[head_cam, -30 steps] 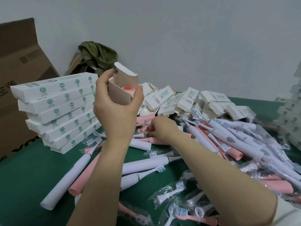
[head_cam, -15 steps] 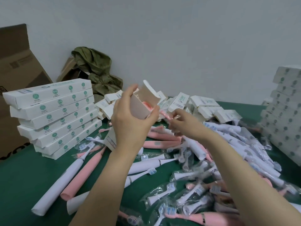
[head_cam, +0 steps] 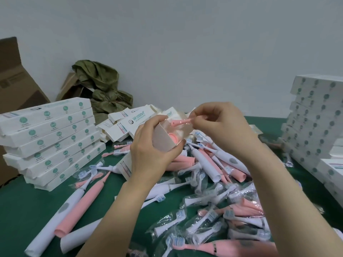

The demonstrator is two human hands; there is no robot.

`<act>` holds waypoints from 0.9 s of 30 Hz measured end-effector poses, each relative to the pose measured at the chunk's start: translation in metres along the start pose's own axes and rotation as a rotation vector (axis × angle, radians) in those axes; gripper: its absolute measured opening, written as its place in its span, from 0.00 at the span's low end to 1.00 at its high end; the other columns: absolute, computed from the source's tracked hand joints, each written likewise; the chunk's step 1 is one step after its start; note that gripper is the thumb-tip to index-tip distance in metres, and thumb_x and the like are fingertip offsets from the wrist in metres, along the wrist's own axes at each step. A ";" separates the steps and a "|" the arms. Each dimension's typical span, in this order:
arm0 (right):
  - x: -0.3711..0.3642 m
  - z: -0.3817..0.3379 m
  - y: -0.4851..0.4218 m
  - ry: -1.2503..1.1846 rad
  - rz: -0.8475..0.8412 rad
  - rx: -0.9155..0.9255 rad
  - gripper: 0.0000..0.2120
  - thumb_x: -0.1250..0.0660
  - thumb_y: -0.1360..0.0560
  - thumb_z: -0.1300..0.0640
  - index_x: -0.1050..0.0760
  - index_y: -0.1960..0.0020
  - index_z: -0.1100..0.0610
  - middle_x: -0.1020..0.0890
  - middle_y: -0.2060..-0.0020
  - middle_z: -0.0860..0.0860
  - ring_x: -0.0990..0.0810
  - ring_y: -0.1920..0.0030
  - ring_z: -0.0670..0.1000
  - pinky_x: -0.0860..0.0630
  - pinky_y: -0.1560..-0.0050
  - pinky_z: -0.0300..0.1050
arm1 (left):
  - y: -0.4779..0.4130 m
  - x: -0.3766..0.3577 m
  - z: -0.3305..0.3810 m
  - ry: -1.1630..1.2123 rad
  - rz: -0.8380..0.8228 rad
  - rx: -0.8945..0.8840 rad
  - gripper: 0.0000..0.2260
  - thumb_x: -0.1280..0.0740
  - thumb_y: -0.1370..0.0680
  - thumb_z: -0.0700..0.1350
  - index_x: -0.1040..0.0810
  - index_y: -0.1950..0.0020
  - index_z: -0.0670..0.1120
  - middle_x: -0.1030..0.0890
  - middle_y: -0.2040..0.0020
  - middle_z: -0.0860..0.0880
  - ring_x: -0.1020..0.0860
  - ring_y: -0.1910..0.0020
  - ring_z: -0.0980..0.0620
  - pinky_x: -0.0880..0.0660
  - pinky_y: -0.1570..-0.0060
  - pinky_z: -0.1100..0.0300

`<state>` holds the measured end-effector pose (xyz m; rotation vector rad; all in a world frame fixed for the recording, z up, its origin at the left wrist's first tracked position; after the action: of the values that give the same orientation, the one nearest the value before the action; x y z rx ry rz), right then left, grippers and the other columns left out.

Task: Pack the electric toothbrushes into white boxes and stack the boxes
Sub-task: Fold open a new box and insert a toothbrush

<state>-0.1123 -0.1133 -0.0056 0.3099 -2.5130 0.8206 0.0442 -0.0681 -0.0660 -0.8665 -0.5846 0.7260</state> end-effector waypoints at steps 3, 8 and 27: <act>0.003 -0.016 0.002 0.162 0.040 0.141 0.07 0.34 0.26 0.62 0.18 0.57 0.54 0.24 0.71 0.40 0.28 0.73 0.40 0.35 0.69 0.28 | 0.000 0.003 0.003 0.031 0.011 -0.036 0.27 0.27 0.37 0.55 0.32 0.41 0.65 0.24 0.46 0.61 0.26 0.47 0.62 0.30 0.47 0.70; -0.004 -0.040 0.008 0.343 0.060 0.363 0.06 0.33 0.23 0.60 0.18 0.50 0.57 0.31 0.54 0.51 0.30 0.63 0.46 0.32 0.58 0.30 | -0.002 0.004 0.008 0.040 0.025 -0.028 0.27 0.27 0.37 0.58 0.33 0.42 0.65 0.25 0.46 0.61 0.25 0.47 0.60 0.27 0.48 0.63; -0.038 -0.004 0.001 0.222 0.069 0.213 0.05 0.31 0.26 0.60 0.18 0.54 0.53 0.24 0.56 0.48 0.26 0.59 0.45 0.30 0.57 0.40 | 0.001 -0.011 0.004 -0.037 -0.063 0.021 0.30 0.24 0.36 0.44 0.27 0.35 0.49 0.25 0.45 0.60 0.32 0.46 0.66 0.40 0.45 0.81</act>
<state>-0.0784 -0.1073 -0.0221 0.1903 -2.2449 1.0910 0.0342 -0.0745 -0.0668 -0.8134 -0.6339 0.6915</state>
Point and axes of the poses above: each hand's wrist, its own y-axis away from the middle knuckle, its own x-axis out of the back of the hand, z = x × y, the point moved 7 cm from there along -y, towards the middle knuckle
